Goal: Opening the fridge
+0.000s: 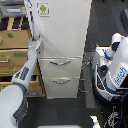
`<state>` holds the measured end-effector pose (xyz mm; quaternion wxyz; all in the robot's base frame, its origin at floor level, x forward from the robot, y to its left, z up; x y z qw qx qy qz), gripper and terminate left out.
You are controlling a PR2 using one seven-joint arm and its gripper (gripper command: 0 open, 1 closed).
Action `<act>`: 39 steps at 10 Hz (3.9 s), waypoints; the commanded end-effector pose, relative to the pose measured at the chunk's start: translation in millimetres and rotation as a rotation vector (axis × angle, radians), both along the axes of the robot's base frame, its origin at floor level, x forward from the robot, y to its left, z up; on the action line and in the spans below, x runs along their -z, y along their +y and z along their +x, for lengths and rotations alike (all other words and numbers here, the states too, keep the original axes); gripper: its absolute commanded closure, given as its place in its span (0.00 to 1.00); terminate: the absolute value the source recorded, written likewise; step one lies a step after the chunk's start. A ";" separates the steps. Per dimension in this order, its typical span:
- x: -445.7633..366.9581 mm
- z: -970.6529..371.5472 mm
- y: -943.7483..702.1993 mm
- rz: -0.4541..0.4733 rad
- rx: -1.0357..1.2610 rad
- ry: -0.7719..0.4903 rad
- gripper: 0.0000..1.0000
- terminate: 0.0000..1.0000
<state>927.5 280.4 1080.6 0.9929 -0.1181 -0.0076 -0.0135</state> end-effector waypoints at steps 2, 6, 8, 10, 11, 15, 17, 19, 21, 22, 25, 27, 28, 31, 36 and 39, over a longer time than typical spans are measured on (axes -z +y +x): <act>15.9 2.4 -4.5 -0.023 0.067 0.029 1.00 0.00; 20.7 1.8 -2.6 -0.024 0.070 0.034 1.00 0.00; 23.2 0.5 -3.2 -0.024 0.071 0.036 1.00 0.00; 23.0 -3.9 -5.9 -0.028 0.082 0.039 1.00 0.00; 23.0 -5.8 -6.3 -0.028 0.087 0.041 1.00 0.00; -2.9 -73.4 -35.3 -0.002 0.253 -0.001 1.00 0.00; -28.4 -131.5 -49.7 0.003 0.338 -0.037 1.00 0.00; -82.2 -211.6 -67.1 -0.012 0.429 -0.100 1.00 0.00; -140.5 -335.3 -142.5 -0.075 0.617 -0.166 1.00 0.00; -173.4 -406.3 -199.3 -0.119 0.737 -0.183 1.00 0.00; -247.3 -528.8 -240.1 -0.177 1.165 -0.227 1.00 0.00; -186.6 -489.6 -225.4 -0.061 1.121 -0.180 0.00 0.00; -152.1 -434.0 -229.5 0.004 0.971 -0.143 0.00 0.00; -77.7 -299.5 -200.3 0.082 0.734 -0.081 0.00 0.00; 18.6 -159.2 -208.8 0.234 0.529 0.039 0.00 0.00; -48.6 -234.9 -399.8 0.128 0.731 -0.069 0.00 0.00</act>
